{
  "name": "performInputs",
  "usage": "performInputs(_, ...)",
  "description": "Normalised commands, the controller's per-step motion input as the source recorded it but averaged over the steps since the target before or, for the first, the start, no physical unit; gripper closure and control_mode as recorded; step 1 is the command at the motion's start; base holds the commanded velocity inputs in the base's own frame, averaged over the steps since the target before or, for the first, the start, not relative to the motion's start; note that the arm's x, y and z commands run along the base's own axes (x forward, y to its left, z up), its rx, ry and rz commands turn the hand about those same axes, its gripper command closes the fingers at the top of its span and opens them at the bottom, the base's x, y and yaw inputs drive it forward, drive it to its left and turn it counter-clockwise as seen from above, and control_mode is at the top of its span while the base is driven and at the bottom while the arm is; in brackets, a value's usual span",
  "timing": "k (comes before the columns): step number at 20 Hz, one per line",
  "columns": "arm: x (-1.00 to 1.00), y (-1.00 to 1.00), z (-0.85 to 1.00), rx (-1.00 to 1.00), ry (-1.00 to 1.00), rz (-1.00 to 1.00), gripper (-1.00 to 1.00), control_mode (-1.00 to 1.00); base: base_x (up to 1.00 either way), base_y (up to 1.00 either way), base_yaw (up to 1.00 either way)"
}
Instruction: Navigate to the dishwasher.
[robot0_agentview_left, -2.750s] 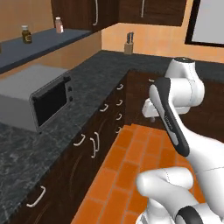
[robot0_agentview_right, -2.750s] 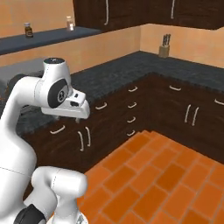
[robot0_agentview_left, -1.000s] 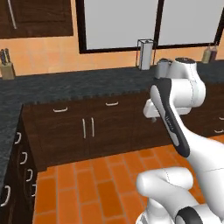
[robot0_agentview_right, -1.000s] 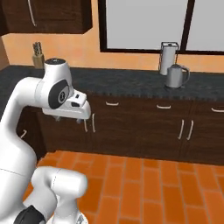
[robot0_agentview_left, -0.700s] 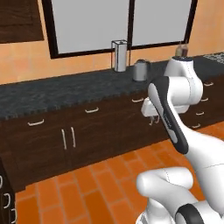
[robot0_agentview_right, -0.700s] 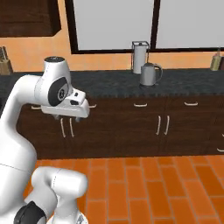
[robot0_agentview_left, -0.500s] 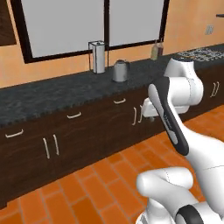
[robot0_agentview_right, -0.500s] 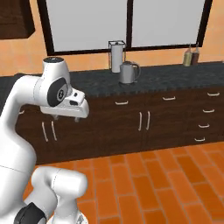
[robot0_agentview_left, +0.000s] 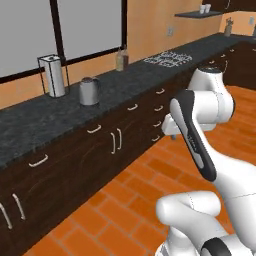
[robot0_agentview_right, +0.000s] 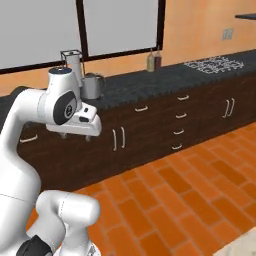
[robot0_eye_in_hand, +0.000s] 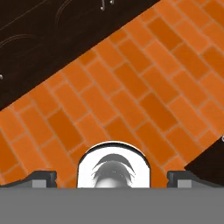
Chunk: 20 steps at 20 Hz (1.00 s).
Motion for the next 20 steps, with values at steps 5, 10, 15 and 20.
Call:
performInputs(5,0.00,0.00,0.00,0.00,0.00,0.00,-1.00,1.00,0.86,0.13,-0.53)
performInputs(10,0.00,0.00,0.00,0.00,0.00,0.00,-1.00,1.00,0.80,0.01,-0.54)
performInputs(15,0.00,0.00,0.00,0.00,0.00,0.00,-1.00,1.00,0.81,0.09,-0.55)
performInputs(20,0.00,0.00,0.00,0.00,0.00,0.00,-1.00,1.00,0.91,0.43,-0.50)
